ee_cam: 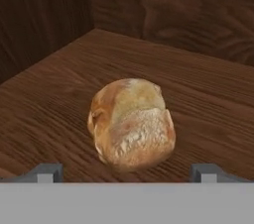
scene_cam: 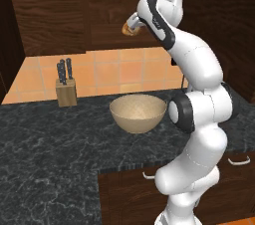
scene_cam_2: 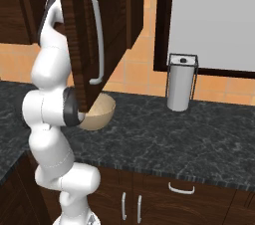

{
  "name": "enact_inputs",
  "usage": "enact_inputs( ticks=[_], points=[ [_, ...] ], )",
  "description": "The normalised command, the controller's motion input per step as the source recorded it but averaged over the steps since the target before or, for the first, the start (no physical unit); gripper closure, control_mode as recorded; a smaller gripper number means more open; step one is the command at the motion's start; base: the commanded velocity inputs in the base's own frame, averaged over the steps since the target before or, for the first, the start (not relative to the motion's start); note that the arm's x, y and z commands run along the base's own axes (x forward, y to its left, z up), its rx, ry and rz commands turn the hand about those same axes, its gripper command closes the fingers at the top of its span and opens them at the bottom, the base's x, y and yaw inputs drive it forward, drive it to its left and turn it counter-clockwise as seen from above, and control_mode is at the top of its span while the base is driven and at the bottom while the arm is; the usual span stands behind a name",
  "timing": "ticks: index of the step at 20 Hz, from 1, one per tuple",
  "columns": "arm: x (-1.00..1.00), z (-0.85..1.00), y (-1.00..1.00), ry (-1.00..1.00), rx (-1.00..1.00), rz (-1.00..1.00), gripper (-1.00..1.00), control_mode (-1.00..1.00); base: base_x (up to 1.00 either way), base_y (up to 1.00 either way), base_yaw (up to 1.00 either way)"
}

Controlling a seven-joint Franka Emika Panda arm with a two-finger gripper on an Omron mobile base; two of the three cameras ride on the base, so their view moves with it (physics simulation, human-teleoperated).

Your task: Open the cabinet, pick up the bread from the cabinet and place it in the basket. Then move the basket to the dining counter.

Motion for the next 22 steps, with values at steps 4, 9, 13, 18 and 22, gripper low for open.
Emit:
enact_inputs(
  ticks=[4,9,13,18,22],
  points=[
    [0.36,-0.08,0.01,0.0,0.0,0.0,-1.0,-1.0,0.0,0.0,0.0],
    [0.45,-0.13,0.04,0.0,0.0,0.0,-1.0,-1.0,0.0,0.0,0.0],
    [0.39,-0.17,0.15,0.0,0.0,0.0,-1.0,-1.0,0.0,0.0,0.0],
    [0.24,-0.43,0.21,0.02,0.05,0.0,-1.0,-1.0,0.0,0.0,0.0],
    [0.08,-0.77,0.18,0.08,0.14,0.0,-1.0,-1.0,0.0,0.0,0.0]
  ],
)
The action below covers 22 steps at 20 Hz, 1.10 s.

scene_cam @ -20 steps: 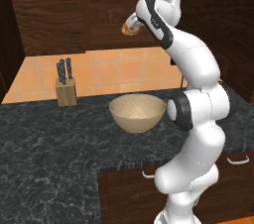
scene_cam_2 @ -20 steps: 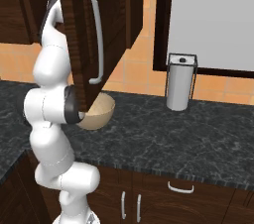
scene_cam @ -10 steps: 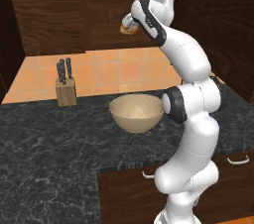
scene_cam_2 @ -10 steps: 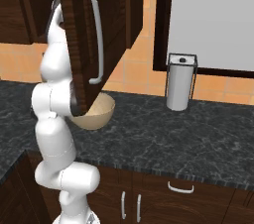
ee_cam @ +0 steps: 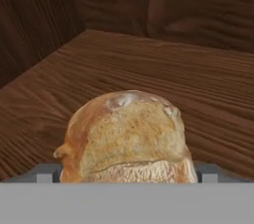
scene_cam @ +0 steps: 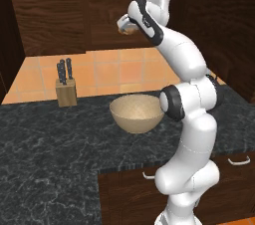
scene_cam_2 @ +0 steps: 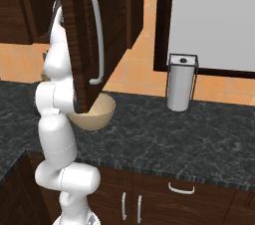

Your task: Open the cabinet, pick up the bread from the cabinet and place it in the basket. Then move the basket to the dining counter.

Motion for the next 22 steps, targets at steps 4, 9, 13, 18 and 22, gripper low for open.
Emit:
enact_inputs(
  ticks=[4,9,13,18,22],
  points=[
    [0.09,-0.87,0.34,0.03,0.12,0.0,1.0,-1.0,0.0,0.0,0.0],
    [-0.02,-0.3,0.6,-0.08,0.01,0.0,1.0,-1.0,0.0,0.0,0.0],
    [-0.59,0.0,0.44,-0.2,0.0,0.0,1.0,-1.0,0.0,0.0,0.0],
    [-1.0,0.12,0.01,0.02,0.0,-0.02,1.0,-1.0,0.0,0.0,0.0],
    [-1.0,-0.04,0.0,0.0,0.0,-0.07,1.0,-1.0,0.0,0.0,0.0]
  ],
)
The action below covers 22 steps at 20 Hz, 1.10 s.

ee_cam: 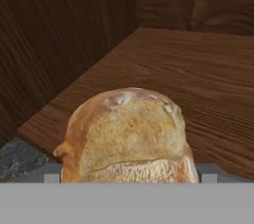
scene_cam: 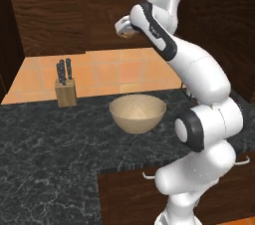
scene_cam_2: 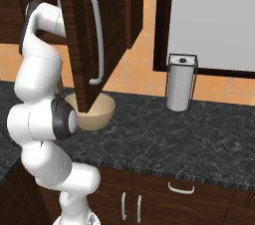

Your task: Open the cabinet, pick up the bread from the cabinet and place it in the basket. Then move the basket to the dining counter.

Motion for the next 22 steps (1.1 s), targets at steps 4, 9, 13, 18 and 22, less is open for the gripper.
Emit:
enact_inputs(
  ticks=[4,9,13,18,22],
  points=[
    [-1.0,-0.05,0.0,0.03,0.0,-0.08,1.0,-1.0,0.0,0.0,0.0],
    [-0.97,-0.47,-0.01,0.22,-0.05,-0.15,1.0,-1.0,0.0,0.0,0.0],
    [-0.64,-0.92,-0.1,0.43,-0.1,-0.29,1.0,-1.0,0.0,0.0,0.0],
    [0.0,-0.91,-0.12,0.37,-0.11,-0.34,1.0,-1.0,0.0,0.0,0.0],
    [0.28,-0.79,-0.22,0.24,-0.11,-0.26,1.0,-1.0,0.0,0.0,0.0]
  ],
)
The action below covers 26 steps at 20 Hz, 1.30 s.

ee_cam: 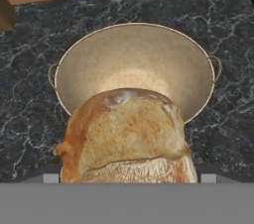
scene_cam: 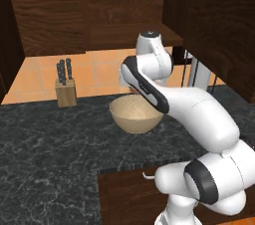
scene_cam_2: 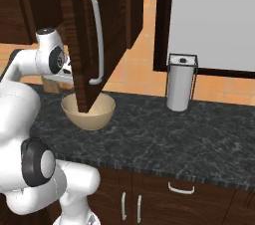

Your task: Open the cabinet, pick up the bread from the cabinet and place it in the basket. Then move the basket to the dining counter.

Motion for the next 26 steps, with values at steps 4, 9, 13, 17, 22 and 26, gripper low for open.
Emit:
enact_inputs(
  ticks=[4,9,13,17,22,26],
  points=[
    [0.28,-0.71,-0.39,0.26,-0.02,-0.18,1.0,-1.0,0.0,0.0,0.0],
    [0.28,-0.69,-0.13,0.26,0.0,-0.11,1.0,-1.0,0.0,0.0,0.0],
    [0.49,-0.58,0.0,0.15,0.0,-0.11,1.0,-1.0,0.0,0.0,0.0],
    [0.57,-0.51,0.0,0.08,0.0,-0.08,1.0,-1.0,0.0,0.0,0.0],
    [0.53,-0.6,0.0,0.12,0.0,-0.08,1.0,-1.0,0.0,0.0,0.0],
    [0.51,-0.37,0.0,0.04,-0.01,-0.07,1.0,-1.0,0.0,0.0,0.0]
  ],
)
